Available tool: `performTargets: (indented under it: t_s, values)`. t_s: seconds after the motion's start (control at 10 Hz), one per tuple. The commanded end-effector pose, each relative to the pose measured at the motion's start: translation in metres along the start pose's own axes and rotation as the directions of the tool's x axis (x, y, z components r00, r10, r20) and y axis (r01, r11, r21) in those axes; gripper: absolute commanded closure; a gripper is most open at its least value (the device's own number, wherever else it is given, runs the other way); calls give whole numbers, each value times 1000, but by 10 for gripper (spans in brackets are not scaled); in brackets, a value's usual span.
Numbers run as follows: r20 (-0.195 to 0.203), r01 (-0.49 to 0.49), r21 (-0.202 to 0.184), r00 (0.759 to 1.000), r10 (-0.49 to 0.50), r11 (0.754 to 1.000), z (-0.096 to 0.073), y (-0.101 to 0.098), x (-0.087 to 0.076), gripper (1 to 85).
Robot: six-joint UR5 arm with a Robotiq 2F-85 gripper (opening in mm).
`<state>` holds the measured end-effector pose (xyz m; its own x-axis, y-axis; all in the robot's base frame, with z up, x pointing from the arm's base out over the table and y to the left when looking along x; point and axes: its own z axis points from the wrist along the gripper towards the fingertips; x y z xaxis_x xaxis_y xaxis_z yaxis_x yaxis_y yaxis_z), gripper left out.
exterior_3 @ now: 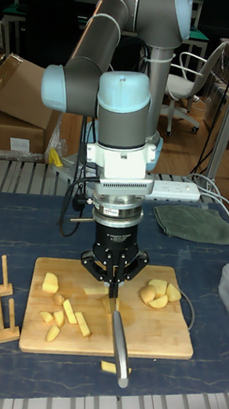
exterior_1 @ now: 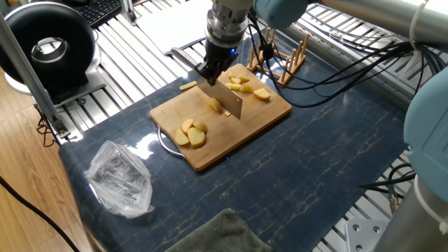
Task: Chop the potatoes
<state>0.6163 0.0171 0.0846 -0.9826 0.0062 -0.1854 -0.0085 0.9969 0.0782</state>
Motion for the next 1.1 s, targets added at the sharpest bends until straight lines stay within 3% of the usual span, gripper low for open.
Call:
performTargets:
  t_s: [0.0, 0.5, 0.7, 1.0]
  values:
    - [-14, -25, -25, 1000, 25, 999, -1, 7, 2, 847]
    - [11, 3, 8, 1000, -3, 1000, 8, -3, -6, 847]
    - [16, -1, 1, 1000, 1, 1000, 6, 0, -8, 847]
    - [25, -21, 11, 999, 21, 1000, 0, 10, -27, 847]
